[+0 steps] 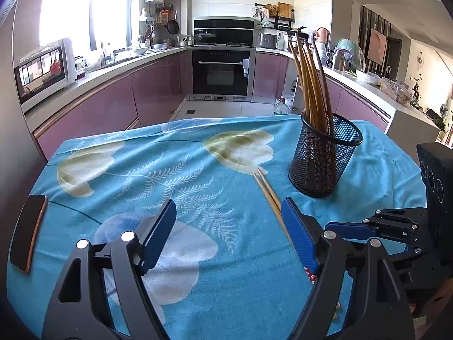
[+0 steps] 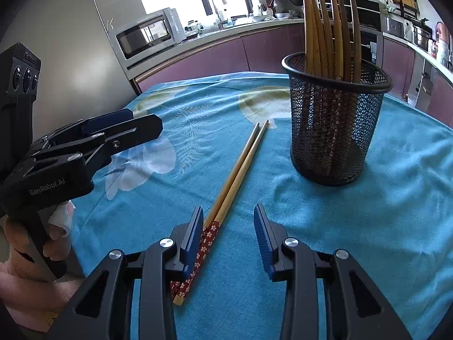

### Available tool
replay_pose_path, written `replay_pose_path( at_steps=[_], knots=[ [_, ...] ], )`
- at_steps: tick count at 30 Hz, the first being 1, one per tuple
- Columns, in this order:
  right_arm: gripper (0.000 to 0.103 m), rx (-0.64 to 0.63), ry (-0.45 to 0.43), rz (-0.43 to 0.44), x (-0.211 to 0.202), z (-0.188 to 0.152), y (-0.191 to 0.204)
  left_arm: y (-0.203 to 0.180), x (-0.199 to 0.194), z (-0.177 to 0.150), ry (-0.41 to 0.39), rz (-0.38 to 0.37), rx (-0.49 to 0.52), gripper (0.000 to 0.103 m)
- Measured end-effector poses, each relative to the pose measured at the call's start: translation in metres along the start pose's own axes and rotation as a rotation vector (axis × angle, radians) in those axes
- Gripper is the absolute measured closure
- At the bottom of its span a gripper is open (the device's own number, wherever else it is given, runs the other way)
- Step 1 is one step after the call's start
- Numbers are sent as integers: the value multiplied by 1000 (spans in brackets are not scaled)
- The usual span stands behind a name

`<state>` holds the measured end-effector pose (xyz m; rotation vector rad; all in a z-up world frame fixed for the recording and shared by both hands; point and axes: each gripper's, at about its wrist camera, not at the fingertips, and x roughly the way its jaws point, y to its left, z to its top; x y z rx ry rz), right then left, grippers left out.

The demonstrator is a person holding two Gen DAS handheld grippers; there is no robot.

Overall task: Organize utensils
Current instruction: 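Withdraw both grippers and position them over the last two chopsticks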

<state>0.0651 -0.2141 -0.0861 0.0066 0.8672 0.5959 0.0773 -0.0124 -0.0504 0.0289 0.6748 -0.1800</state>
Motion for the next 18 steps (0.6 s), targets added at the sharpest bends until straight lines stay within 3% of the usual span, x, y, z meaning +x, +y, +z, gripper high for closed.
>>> replay_pose_path(
  at_steps=[10, 18],
  knots=[
    [68, -2, 28, -49, 7, -3, 2, 4, 11, -11, 45, -18, -13, 27],
    [70, 34, 30, -37, 1, -8, -9, -11, 27, -17, 104, -58, 27, 27]
  ],
)
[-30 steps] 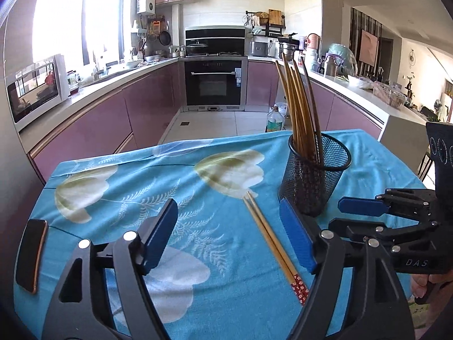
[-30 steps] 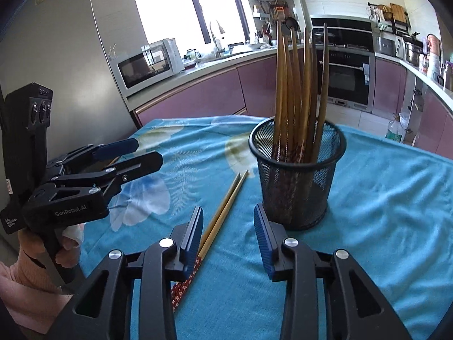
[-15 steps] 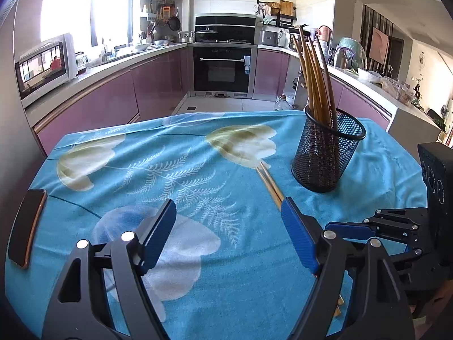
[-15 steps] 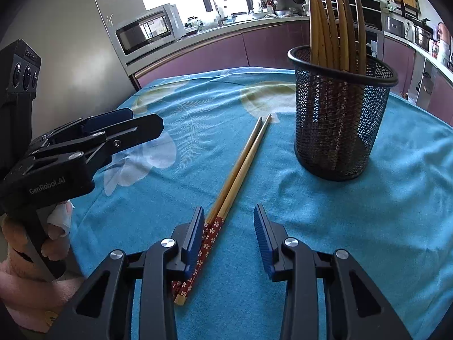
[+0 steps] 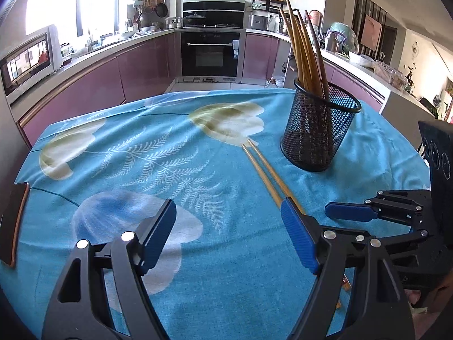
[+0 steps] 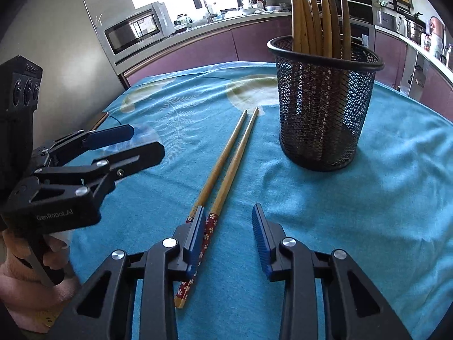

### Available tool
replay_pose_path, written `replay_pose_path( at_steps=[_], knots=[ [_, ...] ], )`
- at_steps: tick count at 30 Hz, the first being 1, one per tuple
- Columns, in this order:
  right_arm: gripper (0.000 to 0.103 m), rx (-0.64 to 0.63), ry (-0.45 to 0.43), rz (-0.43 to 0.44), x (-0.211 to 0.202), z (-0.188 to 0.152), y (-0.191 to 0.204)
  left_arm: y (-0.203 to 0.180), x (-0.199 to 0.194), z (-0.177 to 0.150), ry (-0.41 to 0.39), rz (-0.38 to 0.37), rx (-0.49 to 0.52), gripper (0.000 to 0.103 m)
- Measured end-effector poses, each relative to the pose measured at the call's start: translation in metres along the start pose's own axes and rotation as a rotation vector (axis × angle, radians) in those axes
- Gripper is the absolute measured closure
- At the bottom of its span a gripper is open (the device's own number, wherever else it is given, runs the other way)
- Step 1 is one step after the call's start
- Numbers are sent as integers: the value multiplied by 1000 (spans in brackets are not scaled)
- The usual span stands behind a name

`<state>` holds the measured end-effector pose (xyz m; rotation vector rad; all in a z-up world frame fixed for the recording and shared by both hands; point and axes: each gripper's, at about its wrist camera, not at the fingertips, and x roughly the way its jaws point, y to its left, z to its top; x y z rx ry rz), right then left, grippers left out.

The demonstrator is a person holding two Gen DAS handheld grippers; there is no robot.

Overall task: Organize utensils
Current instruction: 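Withdraw both grippers and position them over the last two chopsticks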

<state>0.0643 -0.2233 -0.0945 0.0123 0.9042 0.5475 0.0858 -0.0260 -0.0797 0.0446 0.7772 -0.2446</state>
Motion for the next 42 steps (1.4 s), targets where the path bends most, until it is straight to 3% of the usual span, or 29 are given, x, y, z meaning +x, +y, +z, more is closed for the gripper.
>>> replay_pose_path(
  at_steps=[15, 22, 29, 33, 37, 42],
  knots=[
    [76, 31, 14, 36, -3, 2, -18, -28, 33, -11, 129, -69, 89, 31],
    [78, 34, 17, 36, -2, 5, -22, -31, 34, -11, 133, -70, 97, 36],
    [77, 33, 4, 49, 2, 15, -19, -26, 35, -11, 150, -10, 90, 53],
    [77, 23, 2, 40, 11, 25, -16, -21, 30, -10, 125, -56, 57, 52],
    [77, 3, 11, 16, 20, 31, -12, -20, 27, -8, 116, -51, 60, 50],
    [84, -8, 17, -16, 23, 31, -13, -20, 27, -8, 121, -72, 57, 49]
  ],
)
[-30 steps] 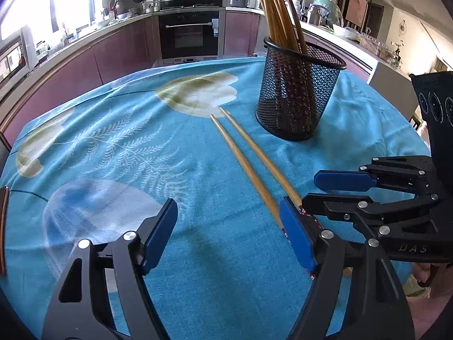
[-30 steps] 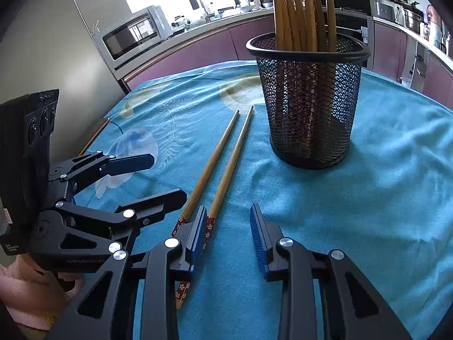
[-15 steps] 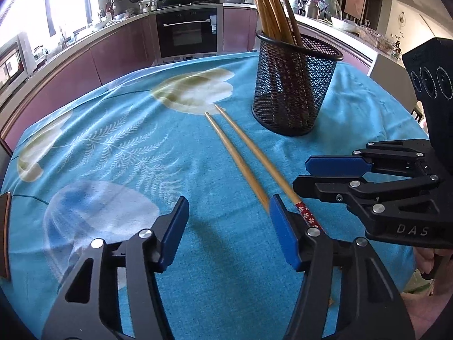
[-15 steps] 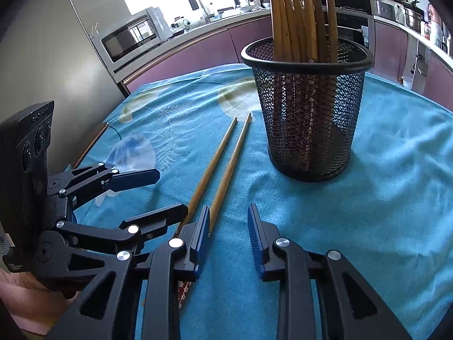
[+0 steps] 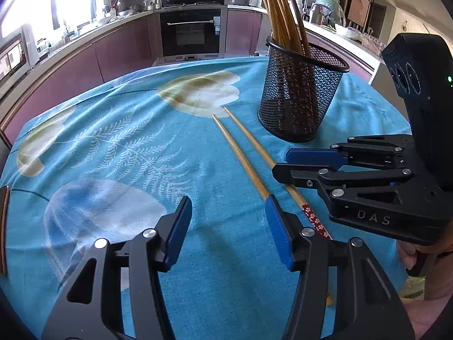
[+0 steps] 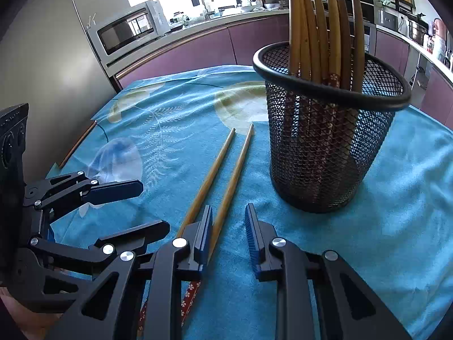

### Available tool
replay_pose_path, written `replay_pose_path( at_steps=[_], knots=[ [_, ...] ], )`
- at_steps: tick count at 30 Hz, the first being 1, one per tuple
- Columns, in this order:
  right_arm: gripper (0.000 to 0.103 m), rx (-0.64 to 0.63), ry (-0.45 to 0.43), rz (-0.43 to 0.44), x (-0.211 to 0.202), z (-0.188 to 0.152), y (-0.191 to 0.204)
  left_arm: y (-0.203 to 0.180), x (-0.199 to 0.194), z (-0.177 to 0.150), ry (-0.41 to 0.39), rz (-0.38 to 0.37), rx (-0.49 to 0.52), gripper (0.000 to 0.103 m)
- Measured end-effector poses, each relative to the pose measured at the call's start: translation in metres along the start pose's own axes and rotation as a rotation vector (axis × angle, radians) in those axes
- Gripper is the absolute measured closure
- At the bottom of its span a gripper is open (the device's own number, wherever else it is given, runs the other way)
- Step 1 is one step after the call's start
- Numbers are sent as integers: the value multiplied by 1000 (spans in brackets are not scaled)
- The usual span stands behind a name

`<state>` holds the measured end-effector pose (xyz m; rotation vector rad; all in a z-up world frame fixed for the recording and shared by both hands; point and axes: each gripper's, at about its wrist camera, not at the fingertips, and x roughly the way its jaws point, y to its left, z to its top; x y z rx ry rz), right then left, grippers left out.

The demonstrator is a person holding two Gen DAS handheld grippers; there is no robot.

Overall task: Organize utensils
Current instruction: 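Withdraw both grippers and position them over the last two chopsticks, then close the left gripper on a chopstick while the right gripper grasps the other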

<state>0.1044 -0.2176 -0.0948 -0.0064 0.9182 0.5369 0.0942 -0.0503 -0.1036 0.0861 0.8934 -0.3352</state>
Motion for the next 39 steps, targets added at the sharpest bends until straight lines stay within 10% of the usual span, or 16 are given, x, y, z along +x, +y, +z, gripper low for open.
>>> replay_pose_path(
  at_steps=[39],
  knots=[
    [98, 29, 0, -1, -1, 3, -12, 3, 30, 30, 63, -7, -54, 94]
  ],
)
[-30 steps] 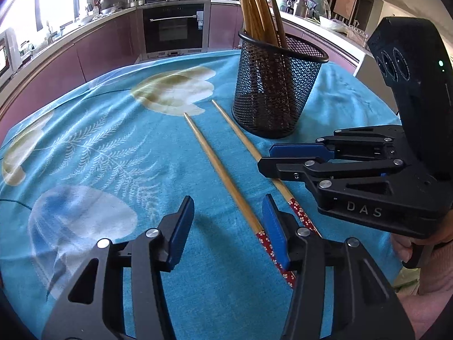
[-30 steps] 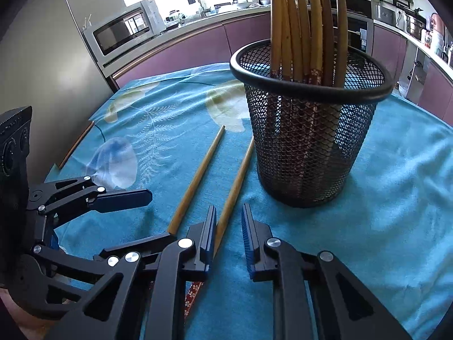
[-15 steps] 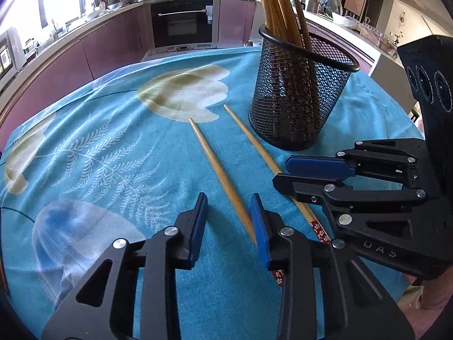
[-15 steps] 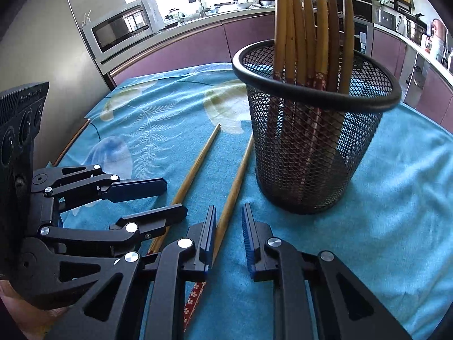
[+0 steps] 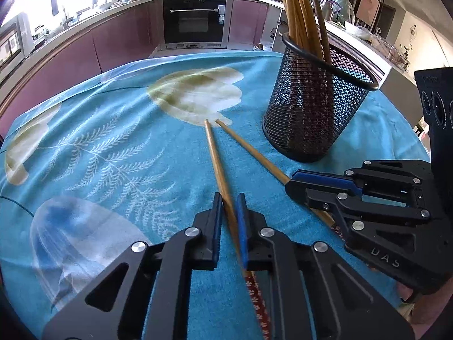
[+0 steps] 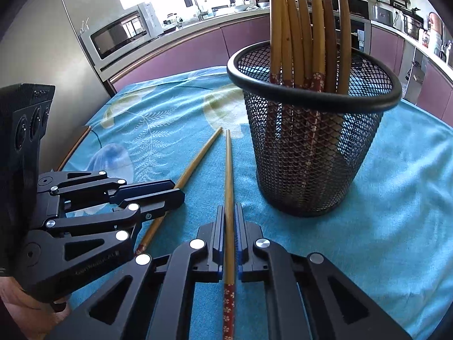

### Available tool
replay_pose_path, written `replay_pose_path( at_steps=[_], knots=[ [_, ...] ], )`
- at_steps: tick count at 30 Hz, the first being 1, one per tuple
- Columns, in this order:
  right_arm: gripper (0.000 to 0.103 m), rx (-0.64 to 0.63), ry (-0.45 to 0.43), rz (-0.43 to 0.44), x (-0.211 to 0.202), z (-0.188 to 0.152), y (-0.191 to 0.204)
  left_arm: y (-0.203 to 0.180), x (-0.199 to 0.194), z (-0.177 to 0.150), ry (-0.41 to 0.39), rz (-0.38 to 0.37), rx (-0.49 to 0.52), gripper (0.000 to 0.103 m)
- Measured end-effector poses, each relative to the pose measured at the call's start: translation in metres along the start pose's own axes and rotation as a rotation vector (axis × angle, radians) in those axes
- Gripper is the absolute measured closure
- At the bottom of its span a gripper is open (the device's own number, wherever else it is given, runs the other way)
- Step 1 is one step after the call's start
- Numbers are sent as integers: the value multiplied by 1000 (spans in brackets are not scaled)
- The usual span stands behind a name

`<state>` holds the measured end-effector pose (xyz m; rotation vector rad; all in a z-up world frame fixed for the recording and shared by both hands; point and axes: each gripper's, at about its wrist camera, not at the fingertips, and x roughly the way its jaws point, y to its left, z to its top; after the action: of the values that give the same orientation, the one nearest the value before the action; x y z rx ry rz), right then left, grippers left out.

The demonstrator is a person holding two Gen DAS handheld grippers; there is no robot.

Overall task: Organize utensils
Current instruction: 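Close the left gripper on a chopstick while the right gripper grasps the other, then lift both held chopsticks upright and carry them over the mesh holder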

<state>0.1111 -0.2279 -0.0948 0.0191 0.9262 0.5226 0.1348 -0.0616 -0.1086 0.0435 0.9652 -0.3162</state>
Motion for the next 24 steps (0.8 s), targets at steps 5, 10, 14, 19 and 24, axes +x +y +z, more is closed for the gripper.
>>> replay_pose_path(
  at_steps=[5, 10, 14, 19, 24],
  knots=[
    [98, 4, -21, 15, -10, -2, 0, 3, -5, -5, -10, -3, -14, 95],
    [98, -3, -50, 39, -23, -4, 2, 1, -18, -6, -42, -11, -16, 95],
    [97, -15, -77, 59, -35, -5, 7, 3, -31, -6, -73, -24, -20, 95],
    [97, -27, -119, 81, -51, -5, 12, 5, -49, -5, -106, -46, -33, 95],
    [97, -24, -156, 93, -65, -6, 12, 7, -66, -4, -136, -83, -43, 95]
  ],
)
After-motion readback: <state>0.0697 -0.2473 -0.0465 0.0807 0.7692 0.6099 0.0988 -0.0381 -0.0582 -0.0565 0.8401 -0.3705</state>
